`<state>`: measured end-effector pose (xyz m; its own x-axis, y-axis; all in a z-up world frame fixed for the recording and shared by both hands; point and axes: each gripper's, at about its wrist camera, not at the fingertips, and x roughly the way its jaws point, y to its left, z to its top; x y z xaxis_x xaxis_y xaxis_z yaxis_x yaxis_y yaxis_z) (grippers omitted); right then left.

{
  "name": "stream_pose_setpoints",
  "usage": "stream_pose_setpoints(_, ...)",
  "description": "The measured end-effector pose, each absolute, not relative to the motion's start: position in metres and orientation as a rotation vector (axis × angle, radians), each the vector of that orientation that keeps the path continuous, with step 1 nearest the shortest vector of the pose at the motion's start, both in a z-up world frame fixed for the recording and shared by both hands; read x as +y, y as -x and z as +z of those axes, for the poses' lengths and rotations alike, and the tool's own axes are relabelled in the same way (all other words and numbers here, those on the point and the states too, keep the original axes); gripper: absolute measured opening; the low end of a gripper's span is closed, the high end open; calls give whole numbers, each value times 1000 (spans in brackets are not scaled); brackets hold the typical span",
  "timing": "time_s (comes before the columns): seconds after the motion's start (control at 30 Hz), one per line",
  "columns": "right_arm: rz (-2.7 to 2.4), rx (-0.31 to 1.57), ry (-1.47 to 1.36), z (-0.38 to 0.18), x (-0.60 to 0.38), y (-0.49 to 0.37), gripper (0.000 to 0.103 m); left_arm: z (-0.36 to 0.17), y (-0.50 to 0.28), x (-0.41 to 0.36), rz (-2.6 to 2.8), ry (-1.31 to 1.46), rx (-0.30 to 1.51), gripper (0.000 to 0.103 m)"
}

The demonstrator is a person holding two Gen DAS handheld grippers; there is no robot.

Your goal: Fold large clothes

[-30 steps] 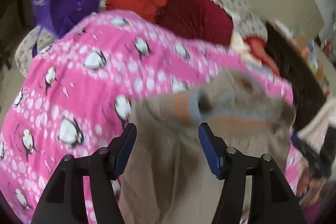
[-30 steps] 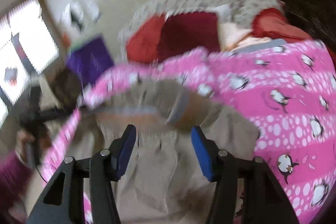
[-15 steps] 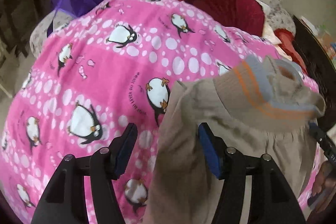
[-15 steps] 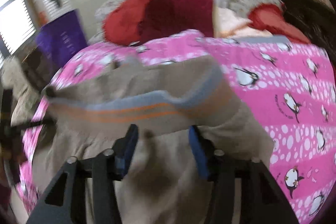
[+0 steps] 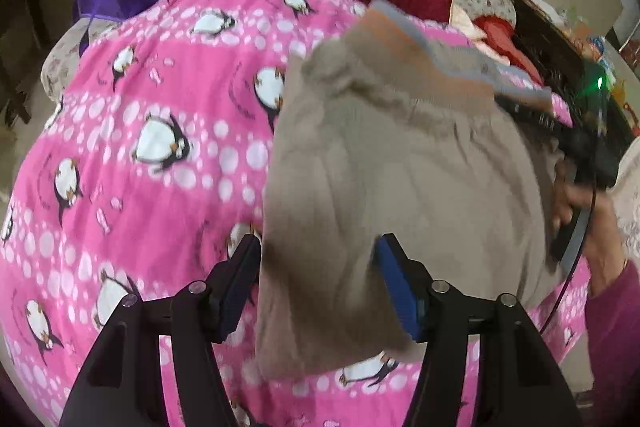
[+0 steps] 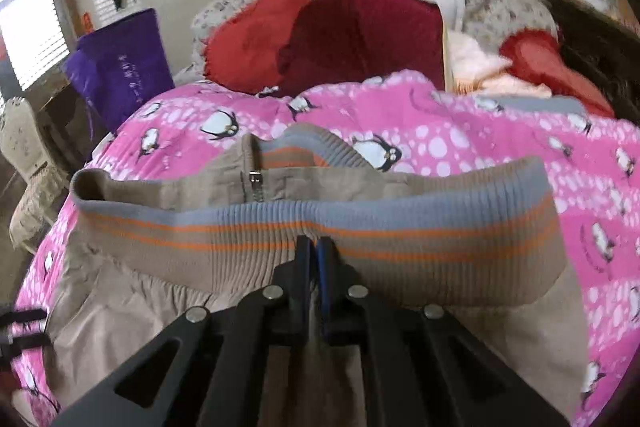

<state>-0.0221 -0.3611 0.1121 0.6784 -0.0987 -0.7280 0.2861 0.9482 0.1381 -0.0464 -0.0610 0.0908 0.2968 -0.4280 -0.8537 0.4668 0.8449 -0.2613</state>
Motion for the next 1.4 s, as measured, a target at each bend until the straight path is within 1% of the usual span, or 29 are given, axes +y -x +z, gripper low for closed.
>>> stream_pose_setpoints(0.1,-218,789,-251,118,-358,27,4,79,52,-58,-592,-19,1163,50)
stream_pose_setpoints(0.17,-195,789,-294,126,-356,41,9,77,55,-58,-582,-25,1155,50)
stream_pose_setpoints(0.23,-185,801,-290,136,-357,60,21,77,58,-59,-569,-44,1135,50)
stream_pose_setpoints(0.27,-187,808,-271,140,-355,74,33,78,60,-60,-565,-54,1126,50)
stream_pose_setpoints(0.3,-186,810,-254,144,-354,89,41,78,61,-61,-563,-60,1120,50)
stream_pose_setpoints(0.33,-184,812,-244,146,-352,102,43,77,61,-62,-560,-64,1117,50)
stream_pose_setpoints(0.43,-171,883,-231,138,-349,144,43,75,63,-63,-551,-76,1113,50)
stream_pose_setpoints(0.57,-194,958,-212,118,-352,175,43,68,66,-68,-535,-124,1113,50)
stream_pose_setpoints(0.67,-297,988,-207,105,-369,189,43,64,65,-73,-524,-151,1117,50)
stream_pose_setpoints(0.77,-420,1006,-114,90,-389,189,42,56,64,-79,-518,-214,1128,50)
stream_pose_setpoints(0.87,-432,1000,-209,88,-407,193,41,54,60,-73,-511,-170,1166,50)
stream_pose_setpoints(0.93,-417,955,-280,103,-410,204,43,60,61,-63,-535,-111,1181,50)
stream_pose_setpoints(0.97,-402,923,-301,111,-409,212,50,63,63,-58,-547,-94,1177,50)
stream_pose_setpoints(1.0,-391,893,-313,118,-408,221,67,66,65,-54,-554,-87,1173,50)
stream_pose_setpoints(1.07,-394,850,-318,127,-404,236,83,69,70,-46,-570,-76,1180,50)
stream_pose_setpoints(1.1,-394,842,-320,128,-403,240,84,69,70,-43,-575,-72,1188,50)
stream_pose_setpoints(1.27,-408,926,-359,103,-408,247,84,63,78,-32,-586,-68,1211,50)
stream_pose_setpoints(1.3,-399,939,-391,94,-411,247,81,61,80,-30,-585,-71,1220,50)
stream_pose_setpoints(1.33,-386,951,-414,88,-411,249,76,60,81,-29,-587,-72,1227,50)
stream_pose_setpoints(1.37,-359,960,-438,83,-410,249,52,61,82,-30,-591,-77,1237,50)
stream_pose_setpoints(1.4,-344,967,-441,81,-408,250,33,62,84,-29,-591,-81,1239,50)
